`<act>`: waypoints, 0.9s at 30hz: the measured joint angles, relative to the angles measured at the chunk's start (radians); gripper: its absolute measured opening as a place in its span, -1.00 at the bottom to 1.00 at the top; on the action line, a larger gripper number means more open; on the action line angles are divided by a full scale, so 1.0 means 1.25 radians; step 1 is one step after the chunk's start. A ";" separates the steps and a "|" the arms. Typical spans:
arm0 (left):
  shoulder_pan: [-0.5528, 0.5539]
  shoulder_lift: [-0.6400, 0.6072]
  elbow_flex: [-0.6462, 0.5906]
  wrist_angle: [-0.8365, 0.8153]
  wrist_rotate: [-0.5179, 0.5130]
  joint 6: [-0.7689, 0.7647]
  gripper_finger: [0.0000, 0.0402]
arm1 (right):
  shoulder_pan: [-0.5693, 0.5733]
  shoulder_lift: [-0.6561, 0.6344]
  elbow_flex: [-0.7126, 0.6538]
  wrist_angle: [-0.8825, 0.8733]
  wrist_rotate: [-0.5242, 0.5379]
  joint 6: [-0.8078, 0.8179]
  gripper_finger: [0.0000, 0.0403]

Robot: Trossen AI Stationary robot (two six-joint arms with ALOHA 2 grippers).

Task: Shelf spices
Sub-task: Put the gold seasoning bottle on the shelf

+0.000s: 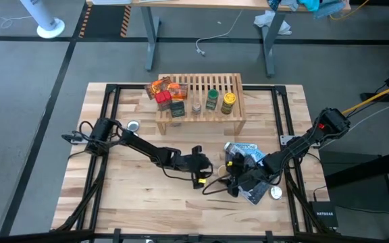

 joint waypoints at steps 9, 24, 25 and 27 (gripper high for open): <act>-0.012 -0.097 0.001 -0.180 -0.093 0.051 -0.22 | 0.000 -0.020 0.059 -0.043 0.017 -0.097 0.42; -0.066 -0.308 0.000 -0.527 -0.287 0.053 -0.22 | -0.001 -0.350 0.100 -0.307 0.227 -0.205 0.42; -0.071 -0.318 0.000 -0.557 -0.297 0.042 -0.22 | -0.001 -0.373 0.100 -0.315 0.243 -0.219 0.42; -0.082 -0.341 0.000 -0.622 -0.321 0.010 -0.22 | -0.001 -0.421 0.100 -0.329 0.268 -0.243 0.42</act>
